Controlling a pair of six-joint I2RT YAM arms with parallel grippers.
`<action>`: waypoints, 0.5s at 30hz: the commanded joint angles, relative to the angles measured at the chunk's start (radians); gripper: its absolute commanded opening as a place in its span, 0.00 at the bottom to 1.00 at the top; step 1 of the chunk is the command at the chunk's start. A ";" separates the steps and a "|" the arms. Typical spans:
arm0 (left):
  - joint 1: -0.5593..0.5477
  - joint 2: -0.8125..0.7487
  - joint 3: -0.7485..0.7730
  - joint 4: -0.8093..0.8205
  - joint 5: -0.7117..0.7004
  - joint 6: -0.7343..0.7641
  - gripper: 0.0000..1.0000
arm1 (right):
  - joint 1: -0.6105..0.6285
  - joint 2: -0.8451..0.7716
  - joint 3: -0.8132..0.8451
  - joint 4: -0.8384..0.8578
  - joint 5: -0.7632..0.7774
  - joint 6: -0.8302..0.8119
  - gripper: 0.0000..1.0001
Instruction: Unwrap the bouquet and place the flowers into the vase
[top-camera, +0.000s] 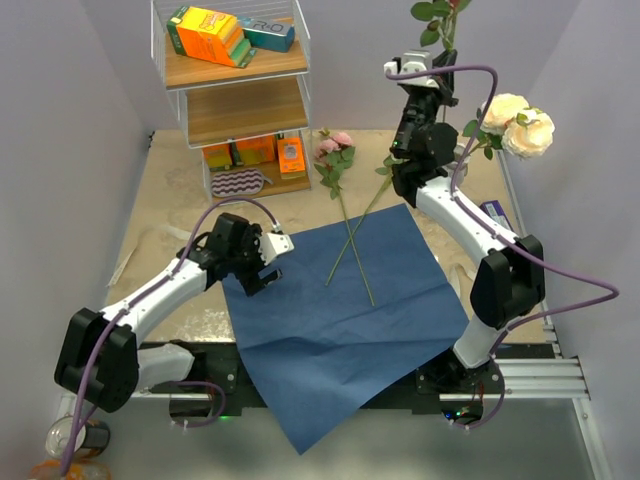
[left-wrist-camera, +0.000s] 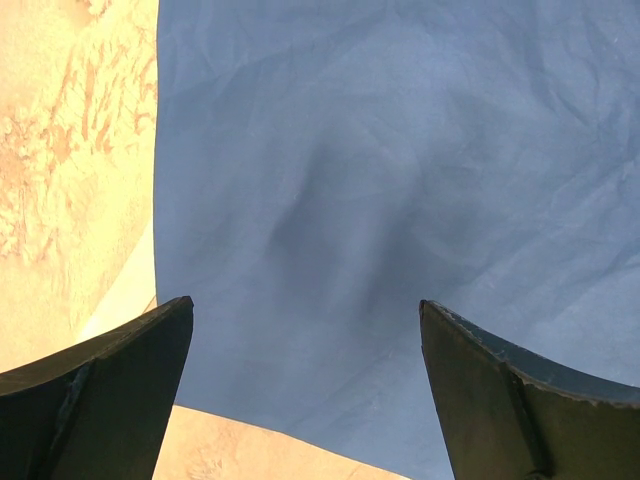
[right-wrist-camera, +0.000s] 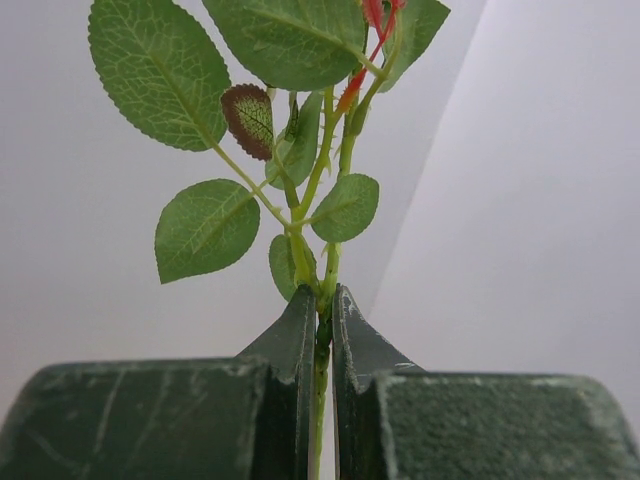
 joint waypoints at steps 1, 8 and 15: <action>0.022 0.018 0.020 0.033 0.054 0.044 1.00 | -0.014 -0.008 0.040 0.160 0.025 -0.059 0.00; 0.065 0.058 0.051 0.014 0.123 0.061 0.99 | -0.049 0.022 0.045 0.227 0.039 -0.098 0.00; 0.105 0.089 0.101 -0.018 0.171 0.086 1.00 | -0.063 0.054 0.026 0.347 0.084 -0.180 0.00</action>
